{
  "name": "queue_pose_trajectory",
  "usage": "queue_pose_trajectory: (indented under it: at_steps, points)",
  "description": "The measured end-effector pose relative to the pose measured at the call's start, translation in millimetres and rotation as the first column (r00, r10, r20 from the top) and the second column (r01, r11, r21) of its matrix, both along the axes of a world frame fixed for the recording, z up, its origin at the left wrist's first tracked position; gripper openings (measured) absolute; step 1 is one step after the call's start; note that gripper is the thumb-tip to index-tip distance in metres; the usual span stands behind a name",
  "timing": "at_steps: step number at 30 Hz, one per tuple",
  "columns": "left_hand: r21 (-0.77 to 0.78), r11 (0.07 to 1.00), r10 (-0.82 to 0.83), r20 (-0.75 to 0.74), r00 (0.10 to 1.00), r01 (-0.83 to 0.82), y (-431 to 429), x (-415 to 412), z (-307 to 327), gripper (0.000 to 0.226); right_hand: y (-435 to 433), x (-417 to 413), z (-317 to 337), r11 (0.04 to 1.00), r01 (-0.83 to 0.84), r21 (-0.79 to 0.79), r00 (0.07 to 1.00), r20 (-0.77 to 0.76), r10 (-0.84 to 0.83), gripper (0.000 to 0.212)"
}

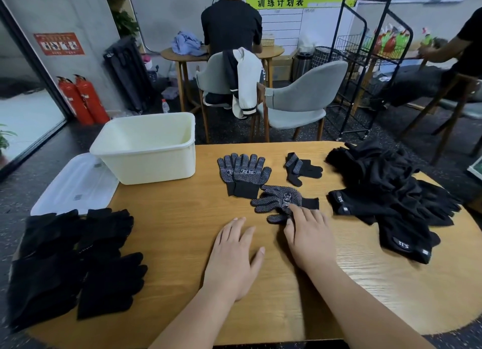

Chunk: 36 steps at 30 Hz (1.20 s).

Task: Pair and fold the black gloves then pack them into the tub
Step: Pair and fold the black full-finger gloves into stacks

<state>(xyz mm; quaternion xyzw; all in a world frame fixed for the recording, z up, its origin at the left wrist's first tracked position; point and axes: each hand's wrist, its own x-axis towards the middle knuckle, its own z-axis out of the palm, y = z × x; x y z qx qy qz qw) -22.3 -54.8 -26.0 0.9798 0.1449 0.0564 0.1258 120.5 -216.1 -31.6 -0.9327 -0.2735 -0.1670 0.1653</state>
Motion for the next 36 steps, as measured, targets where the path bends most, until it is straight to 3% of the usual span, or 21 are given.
queue_pose_trajectory:
  at_steps: [4, 12, 16, 19, 26, 32, 36]
  points:
    - [0.007, 1.000, -0.001, 0.005, 1.000, 0.001, 0.2, -0.4, 0.4, 0.066, -5.0, -7.8, 3.8, 0.997, -0.071, 0.011, 0.996, 0.049, 0.070, 0.031]
    - [-0.011, 1.000, 0.005, 0.015, 1.000, -0.005, -1.1, -3.0, 3.6, 0.064, -14.2, -27.3, -3.1, 0.992, 0.128, -0.002, 0.991, 0.031, -0.128, 0.036]
    - [-0.002, 1.000, 0.005, 0.034, 0.999, -0.005, -1.4, -3.8, 0.8, 0.060, -16.7, -40.1, -5.2, 0.999, -0.032, -0.005, 0.999, 0.041, 0.032, 0.045]
    - [0.031, 0.999, -0.012, 0.049, 0.999, 0.010, -1.9, -4.0, 0.2, 0.057, -17.5, -39.2, -8.4, 0.990, -0.142, -0.021, 0.989, -0.039, 0.141, 0.048]
    - [0.076, 0.997, -0.040, 0.064, 0.997, 0.035, 10.4, 21.2, 5.6, 0.055, -14.5, -28.4, -11.9, 0.984, -0.155, -0.090, 0.983, -0.111, 0.144, 0.056]
    - [0.152, 0.988, -0.016, 0.078, 0.997, 0.004, 38.4, 80.4, 24.1, 0.057, -17.8, -34.8, -1.1, 0.979, -0.200, -0.031, 0.979, -0.042, 0.198, 0.041]
    - [0.165, 0.986, -0.030, 0.043, 0.999, 0.022, 52.9, 107.8, 24.4, 0.047, -17.7, -34.4, -2.5, 0.978, -0.207, -0.006, 0.978, -0.032, 0.207, 0.035]
